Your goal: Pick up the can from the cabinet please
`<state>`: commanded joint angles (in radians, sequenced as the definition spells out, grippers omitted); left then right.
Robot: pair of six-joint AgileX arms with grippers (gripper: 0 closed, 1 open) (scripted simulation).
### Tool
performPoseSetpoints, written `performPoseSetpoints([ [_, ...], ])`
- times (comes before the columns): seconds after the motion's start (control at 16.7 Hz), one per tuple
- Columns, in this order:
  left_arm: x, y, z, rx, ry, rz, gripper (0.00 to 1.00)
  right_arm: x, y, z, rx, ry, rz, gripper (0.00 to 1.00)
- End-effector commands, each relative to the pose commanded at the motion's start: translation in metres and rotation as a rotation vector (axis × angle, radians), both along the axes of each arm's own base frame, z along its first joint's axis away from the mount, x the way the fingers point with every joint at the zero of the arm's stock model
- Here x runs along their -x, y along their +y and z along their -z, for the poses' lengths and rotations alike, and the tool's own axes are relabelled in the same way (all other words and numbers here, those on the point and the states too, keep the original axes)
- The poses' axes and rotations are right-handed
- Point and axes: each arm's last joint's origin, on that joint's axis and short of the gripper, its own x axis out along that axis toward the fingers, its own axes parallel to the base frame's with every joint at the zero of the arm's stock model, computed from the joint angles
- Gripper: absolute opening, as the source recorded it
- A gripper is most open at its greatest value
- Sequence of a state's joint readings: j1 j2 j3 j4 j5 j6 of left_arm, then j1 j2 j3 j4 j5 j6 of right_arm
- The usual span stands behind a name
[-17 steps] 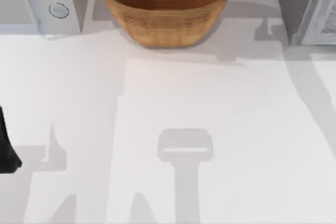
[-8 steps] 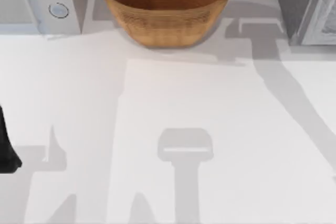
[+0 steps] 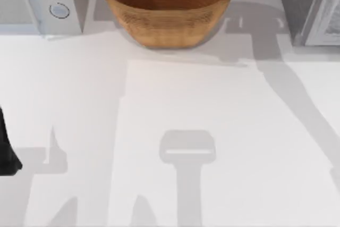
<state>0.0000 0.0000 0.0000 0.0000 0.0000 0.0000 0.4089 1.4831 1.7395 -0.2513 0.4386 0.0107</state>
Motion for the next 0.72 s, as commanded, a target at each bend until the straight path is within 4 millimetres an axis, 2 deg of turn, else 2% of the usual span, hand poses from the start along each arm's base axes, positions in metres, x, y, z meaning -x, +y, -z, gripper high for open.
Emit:
performPoseSetpoints([
  [0.3,0.0,0.0,0.0,0.0,0.0,0.0,1.0,-0.039,-0.001,0.001,0.0,0.0,0.0,1.0],
  [0.54,0.0,0.0,0.0,0.0,0.0,0.0,1.0,-0.043,-0.001,0.001,0.0,0.0,0.0,1.0],
  [0.72,0.0,0.0,0.0,0.0,0.0,0.0,1.0,-0.043,-0.001,0.001,0.0,0.0,0.0,0.77],
])
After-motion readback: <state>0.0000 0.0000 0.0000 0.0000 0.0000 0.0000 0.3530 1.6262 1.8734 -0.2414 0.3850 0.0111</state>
